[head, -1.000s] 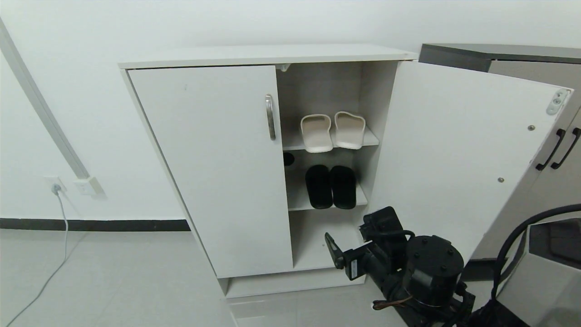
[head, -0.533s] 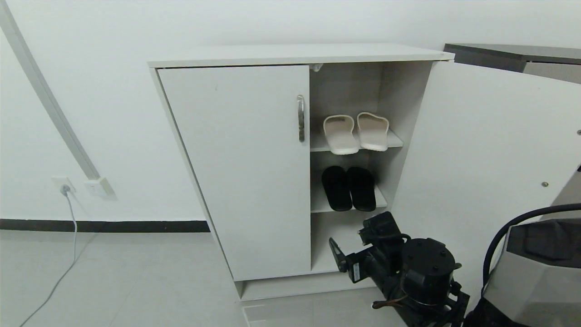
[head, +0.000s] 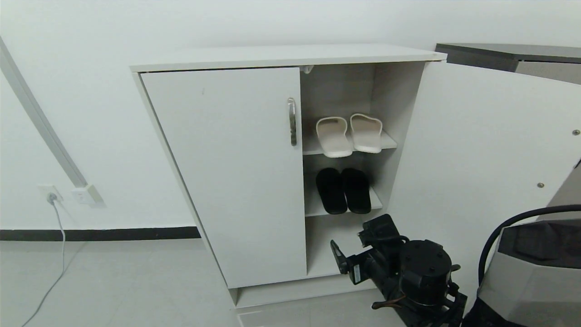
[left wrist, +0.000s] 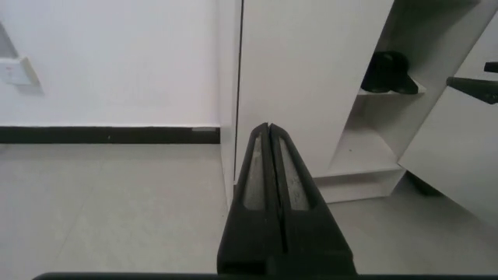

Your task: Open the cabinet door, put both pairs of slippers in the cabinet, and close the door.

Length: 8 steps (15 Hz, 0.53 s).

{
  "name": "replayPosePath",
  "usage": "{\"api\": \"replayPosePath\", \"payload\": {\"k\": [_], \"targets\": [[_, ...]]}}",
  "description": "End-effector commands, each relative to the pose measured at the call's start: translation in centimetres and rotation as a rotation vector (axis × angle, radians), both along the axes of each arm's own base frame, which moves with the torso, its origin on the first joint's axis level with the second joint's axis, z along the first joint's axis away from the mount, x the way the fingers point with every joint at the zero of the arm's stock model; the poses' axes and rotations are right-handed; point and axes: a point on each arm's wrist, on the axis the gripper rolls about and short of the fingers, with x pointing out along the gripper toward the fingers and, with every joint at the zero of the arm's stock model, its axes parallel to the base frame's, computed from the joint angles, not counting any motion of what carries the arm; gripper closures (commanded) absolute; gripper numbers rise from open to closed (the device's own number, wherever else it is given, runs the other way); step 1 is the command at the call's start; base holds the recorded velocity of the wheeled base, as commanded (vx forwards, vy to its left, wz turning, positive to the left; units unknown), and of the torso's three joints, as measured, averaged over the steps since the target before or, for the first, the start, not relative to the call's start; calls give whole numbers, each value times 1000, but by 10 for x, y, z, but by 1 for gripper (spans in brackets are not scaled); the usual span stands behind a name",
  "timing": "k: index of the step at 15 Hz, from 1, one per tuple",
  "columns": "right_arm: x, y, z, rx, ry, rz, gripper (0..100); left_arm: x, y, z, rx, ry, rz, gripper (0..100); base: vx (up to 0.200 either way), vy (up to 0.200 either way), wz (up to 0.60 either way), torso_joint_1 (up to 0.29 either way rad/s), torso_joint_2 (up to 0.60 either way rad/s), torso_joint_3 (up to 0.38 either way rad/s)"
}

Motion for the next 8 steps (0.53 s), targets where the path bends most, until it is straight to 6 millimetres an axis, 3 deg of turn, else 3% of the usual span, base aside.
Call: {"api": "replayPosePath", "payload": {"k": [1, 6, 8], "targets": [[2, 0, -5, -11, 10, -4, 0, 0, 0, 0, -1, 0, 0, 100, 0, 0, 0, 0, 0, 0], [2, 0, -5, -10, 9, -7, 0, 0, 0, 0, -1, 0, 0, 100, 0, 0, 0, 0, 0, 0], [3, 0, -5, -9, 8, -7, 0, 0, 0, 0, -1, 0, 0, 100, 0, 0, 0, 2, -185, -188]]}}
